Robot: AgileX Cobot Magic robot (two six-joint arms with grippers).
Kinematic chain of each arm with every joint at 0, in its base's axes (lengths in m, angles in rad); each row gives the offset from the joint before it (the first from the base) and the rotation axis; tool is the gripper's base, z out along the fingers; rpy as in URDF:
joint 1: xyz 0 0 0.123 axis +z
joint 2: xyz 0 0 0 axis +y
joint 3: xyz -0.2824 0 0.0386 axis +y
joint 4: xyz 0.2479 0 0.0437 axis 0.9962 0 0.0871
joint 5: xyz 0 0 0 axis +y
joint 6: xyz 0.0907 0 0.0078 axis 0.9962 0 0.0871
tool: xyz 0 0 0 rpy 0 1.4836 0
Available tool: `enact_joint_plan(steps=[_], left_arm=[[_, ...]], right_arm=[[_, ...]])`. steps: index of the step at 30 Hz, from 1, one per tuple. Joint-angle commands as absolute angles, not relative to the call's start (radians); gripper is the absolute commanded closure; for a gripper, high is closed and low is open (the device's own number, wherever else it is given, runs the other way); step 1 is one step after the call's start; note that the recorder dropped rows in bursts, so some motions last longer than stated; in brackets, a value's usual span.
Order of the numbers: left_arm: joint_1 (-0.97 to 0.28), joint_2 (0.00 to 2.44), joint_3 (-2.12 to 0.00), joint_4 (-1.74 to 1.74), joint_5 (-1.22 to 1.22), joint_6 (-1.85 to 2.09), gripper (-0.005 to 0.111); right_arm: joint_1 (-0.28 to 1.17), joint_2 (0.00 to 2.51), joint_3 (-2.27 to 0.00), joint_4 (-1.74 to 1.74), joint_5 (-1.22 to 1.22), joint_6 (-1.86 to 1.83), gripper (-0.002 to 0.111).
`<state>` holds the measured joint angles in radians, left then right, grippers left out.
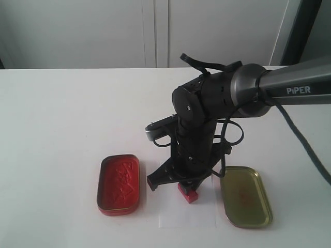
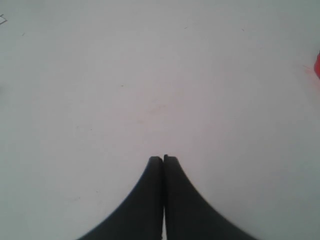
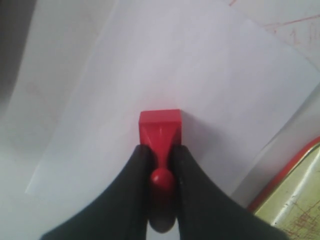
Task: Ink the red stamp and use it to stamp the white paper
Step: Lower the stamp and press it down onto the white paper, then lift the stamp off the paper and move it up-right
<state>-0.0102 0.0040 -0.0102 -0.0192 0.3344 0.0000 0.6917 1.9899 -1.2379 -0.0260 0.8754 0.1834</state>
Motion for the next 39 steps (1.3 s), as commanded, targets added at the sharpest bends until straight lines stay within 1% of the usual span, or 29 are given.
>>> enact_joint_plan(steps=[1, 17, 39], left_arm=[[-0.013, 0.0, 0.0, -0.022, 0.344, 0.0, 0.107], [-0.013, 0.0, 0.0, -0.022, 0.344, 0.0, 0.107], [-0.013, 0.0, 0.0, -0.022, 0.344, 0.0, 0.107]], right_arm=[[0.685, 2.098, -1.196, -0.033, 0.734, 0.186, 0.108], [0.685, 2.025, -1.198, -0.033, 0.732, 0.199, 0.108], [0.685, 1.837, -1.198, -0.037, 0.787, 0.199, 0.108]])
